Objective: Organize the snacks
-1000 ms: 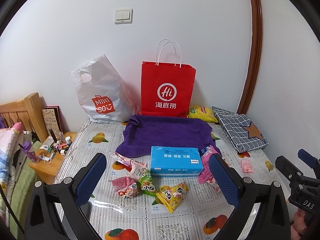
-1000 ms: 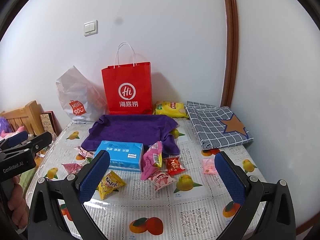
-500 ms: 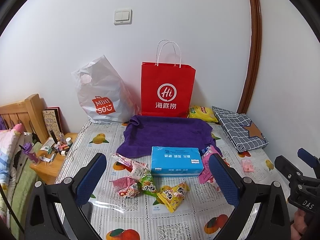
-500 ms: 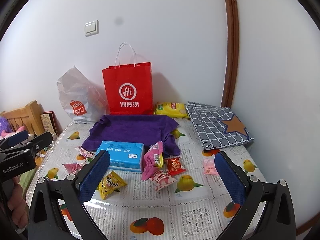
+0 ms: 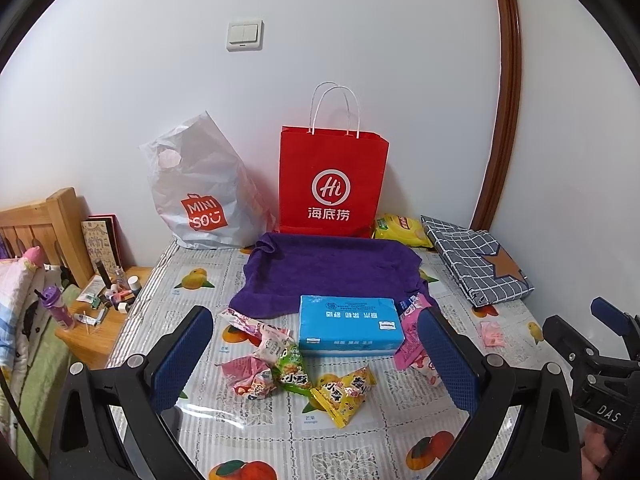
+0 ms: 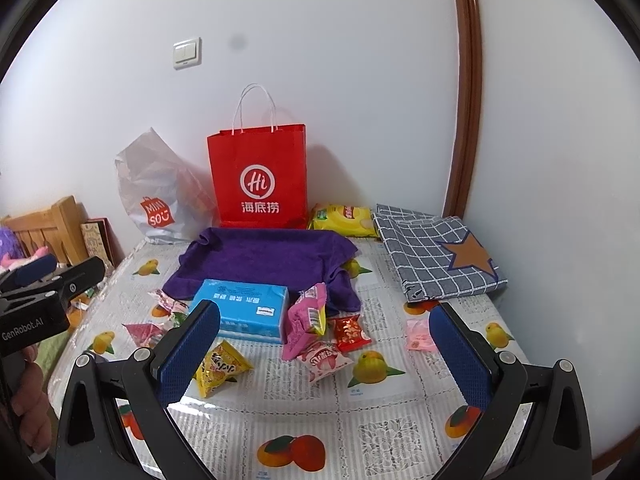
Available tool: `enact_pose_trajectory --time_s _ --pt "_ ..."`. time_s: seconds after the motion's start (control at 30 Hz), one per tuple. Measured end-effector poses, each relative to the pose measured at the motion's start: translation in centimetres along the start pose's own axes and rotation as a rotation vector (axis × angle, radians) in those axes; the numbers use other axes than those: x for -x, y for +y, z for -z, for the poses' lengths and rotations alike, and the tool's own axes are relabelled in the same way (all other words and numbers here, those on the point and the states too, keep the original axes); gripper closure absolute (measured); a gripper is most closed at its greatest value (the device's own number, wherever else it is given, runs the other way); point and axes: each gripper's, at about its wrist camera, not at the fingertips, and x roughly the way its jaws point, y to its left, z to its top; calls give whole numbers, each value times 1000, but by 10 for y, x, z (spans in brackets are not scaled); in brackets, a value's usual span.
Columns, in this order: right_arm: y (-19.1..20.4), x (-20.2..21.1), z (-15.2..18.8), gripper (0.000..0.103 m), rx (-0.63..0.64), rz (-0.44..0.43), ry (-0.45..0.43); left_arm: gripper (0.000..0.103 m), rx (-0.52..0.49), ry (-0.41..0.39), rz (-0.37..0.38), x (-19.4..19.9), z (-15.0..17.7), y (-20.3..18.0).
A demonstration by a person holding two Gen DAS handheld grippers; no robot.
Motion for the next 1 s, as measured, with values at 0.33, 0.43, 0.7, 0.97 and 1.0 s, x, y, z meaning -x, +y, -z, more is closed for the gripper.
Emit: enact_pose_trajectory --time_s 0.33,0.43,0.7,0.97,1.0 --pt "1 -20 7 0 4 -1 40 1 1 23 6 -14 3 1" --pt "0 -28 9 0 5 -5 51 1 2 34 9 -21 6 2" --pt "-1 -60 19 0 22 -2 111 1 11 80 16 -48 15 6" --pt "-24 -96 42 0 20 65 150 1 13 179 -7 -93 32 16" --pt "-29 -103 46 0 23 81 165 1 8 193 -19 -100 34 17"
